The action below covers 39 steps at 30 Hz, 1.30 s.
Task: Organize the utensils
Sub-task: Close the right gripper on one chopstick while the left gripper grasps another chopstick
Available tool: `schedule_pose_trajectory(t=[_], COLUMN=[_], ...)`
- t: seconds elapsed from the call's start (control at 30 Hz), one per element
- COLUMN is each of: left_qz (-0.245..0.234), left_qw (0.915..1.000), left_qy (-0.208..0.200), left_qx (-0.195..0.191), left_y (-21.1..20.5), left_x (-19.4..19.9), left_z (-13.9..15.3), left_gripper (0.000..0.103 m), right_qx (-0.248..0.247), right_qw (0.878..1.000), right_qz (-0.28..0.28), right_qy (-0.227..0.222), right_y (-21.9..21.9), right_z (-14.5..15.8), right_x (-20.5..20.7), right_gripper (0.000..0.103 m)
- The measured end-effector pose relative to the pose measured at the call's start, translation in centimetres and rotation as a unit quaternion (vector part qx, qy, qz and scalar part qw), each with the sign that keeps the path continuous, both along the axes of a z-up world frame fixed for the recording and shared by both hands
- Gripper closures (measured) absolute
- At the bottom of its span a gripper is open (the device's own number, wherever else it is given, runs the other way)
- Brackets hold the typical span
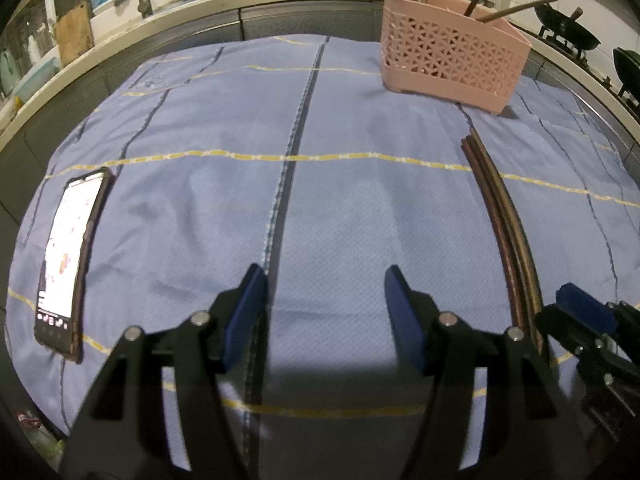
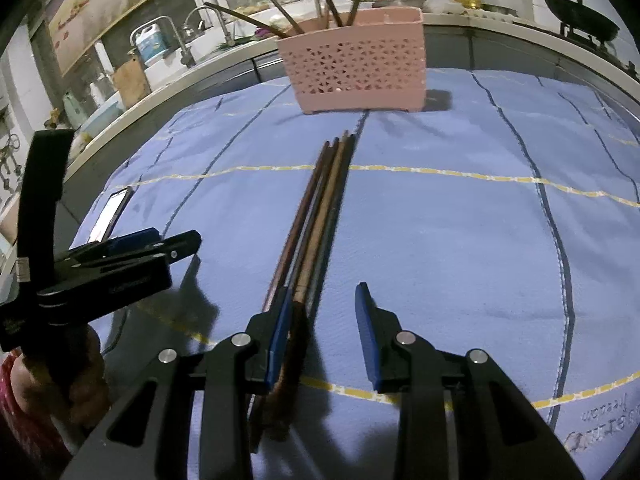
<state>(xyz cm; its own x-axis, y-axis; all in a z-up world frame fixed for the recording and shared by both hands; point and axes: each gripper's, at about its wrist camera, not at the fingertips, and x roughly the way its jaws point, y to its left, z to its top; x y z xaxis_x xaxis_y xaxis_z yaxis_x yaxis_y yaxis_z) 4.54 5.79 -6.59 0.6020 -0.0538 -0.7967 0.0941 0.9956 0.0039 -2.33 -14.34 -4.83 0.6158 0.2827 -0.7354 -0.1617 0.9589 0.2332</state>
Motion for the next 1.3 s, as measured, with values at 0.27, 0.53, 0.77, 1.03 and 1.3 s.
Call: schedule_pose_trajectory(t=[0.27, 0.53, 0.77, 1.03, 1.3], left_qz=[-0.033, -0.056, -0.088, -0.111, -0.104], left_qw=[0.9994, 0.9982, 0.9957, 0.9936, 0.9941], left_qy=[0.005, 0.011, 0.007, 0.014, 0.019], left_qx=[-0.011, -0.017, -0.028, -0.012, 0.024], left_y=[-1.7, -3.1, -5.4, -7.6, -8.3], left_x=[-0.6, -0.9, -1.3, -1.7, -1.7], left_z=[0.0, 0.2, 1.0, 0.6, -0.4], left_gripper=[0.043, 0.043, 0.043, 0.043, 0.042], right_qx=[-0.033, -0.073, -0.049, -0.011, 0.000], right_qw=[0.999, 0.997, 0.998, 0.999, 1.000], right_qz=[0.012, 0.000, -0.015, -0.030, -0.027], right_qy=[-0.013, -0.028, -0.022, -0.012, -0.015], right_y=[0.8, 0.6, -0.6, -2.3, -2.8], right_z=[-0.1, -0.2, -0.2, -0.3, -0.4], right_x=[-0.3, -0.5, -0.6, -0.8, -0.9], right_gripper=[0.070, 0.070, 0.070, 0.070, 0.070])
